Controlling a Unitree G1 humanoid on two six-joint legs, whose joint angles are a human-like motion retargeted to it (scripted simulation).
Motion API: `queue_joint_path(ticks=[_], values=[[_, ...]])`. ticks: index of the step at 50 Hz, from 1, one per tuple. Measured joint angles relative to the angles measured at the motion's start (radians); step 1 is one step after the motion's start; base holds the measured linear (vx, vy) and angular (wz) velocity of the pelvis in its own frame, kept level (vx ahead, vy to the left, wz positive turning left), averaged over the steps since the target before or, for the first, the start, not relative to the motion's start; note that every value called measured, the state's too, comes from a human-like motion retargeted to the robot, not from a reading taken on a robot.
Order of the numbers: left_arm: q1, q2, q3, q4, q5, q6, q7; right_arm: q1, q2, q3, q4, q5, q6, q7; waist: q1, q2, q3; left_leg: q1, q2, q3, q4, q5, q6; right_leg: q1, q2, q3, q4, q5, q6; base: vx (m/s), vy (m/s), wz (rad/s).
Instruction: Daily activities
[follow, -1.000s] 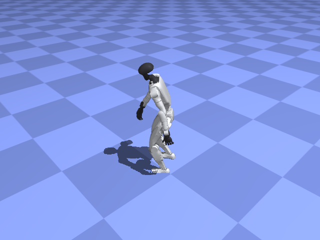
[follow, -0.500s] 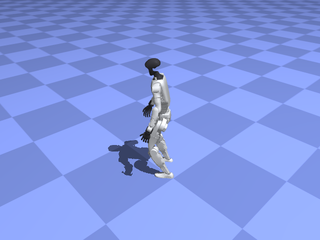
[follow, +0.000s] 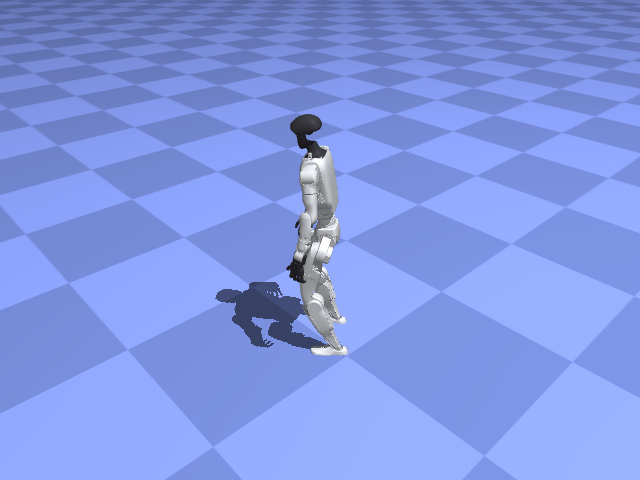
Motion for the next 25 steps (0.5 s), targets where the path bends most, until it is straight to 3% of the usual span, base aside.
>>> queue_joint_path(ticks=[25], values=[[-0.056, -0.017, -0.101, 0.006, 0.035, -0.011, 0.030, 0.026, -0.009, 0.059, 0.003, -0.020, 0.002, 0.019, 0.013, -0.051, -0.006, 0.031, -0.063, 0.003, -0.086, 0.038, 0.009, -0.009, -0.066, 0.000, 0.040, 0.003, 0.011, 0.00, 0.00, 0.00]])
